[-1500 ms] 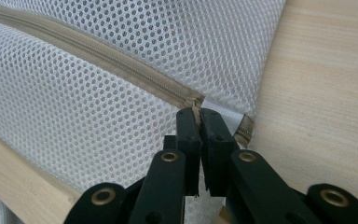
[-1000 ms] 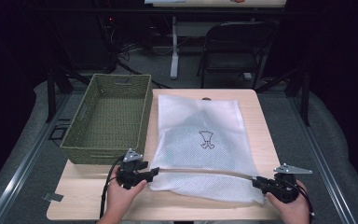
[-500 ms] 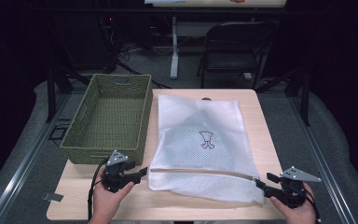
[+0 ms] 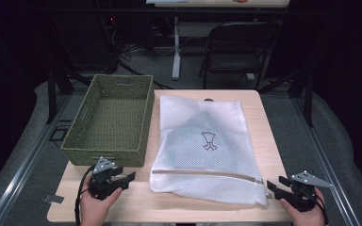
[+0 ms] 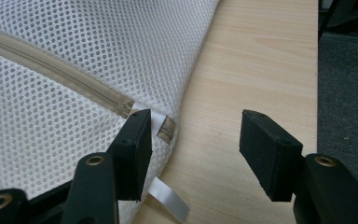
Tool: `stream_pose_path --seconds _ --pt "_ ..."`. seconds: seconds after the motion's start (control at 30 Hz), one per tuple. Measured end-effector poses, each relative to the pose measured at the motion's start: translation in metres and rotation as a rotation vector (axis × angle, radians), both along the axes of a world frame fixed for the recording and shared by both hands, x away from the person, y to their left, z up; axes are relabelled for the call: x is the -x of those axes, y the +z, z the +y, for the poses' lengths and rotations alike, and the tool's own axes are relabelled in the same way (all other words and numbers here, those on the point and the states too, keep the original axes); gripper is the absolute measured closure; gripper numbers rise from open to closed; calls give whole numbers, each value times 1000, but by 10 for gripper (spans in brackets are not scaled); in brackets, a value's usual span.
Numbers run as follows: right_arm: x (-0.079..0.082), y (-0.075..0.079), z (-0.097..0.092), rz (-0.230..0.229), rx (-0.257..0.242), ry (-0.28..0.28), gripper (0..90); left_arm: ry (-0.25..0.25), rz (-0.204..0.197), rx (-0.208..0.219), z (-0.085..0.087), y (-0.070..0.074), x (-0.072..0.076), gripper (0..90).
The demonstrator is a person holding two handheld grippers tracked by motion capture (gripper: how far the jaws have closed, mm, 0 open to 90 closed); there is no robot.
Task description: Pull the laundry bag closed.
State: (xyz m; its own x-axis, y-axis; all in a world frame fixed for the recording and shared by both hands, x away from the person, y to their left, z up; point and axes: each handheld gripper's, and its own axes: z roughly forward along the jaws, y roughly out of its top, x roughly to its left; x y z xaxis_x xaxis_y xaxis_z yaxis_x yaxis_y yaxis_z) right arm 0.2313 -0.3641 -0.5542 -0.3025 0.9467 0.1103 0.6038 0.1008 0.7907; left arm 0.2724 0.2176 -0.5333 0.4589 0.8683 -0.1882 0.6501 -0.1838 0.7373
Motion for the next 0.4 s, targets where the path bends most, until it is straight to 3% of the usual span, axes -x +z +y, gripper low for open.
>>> stream_pose_path --seconds 0.17,0.4 --pt "1 0 -2 -8 8 -29 438 13 17 1 8 -5 0 426" --pt "-2 -4 -8 16 5 -59 443 25 27 17 11 -6 -3 426"
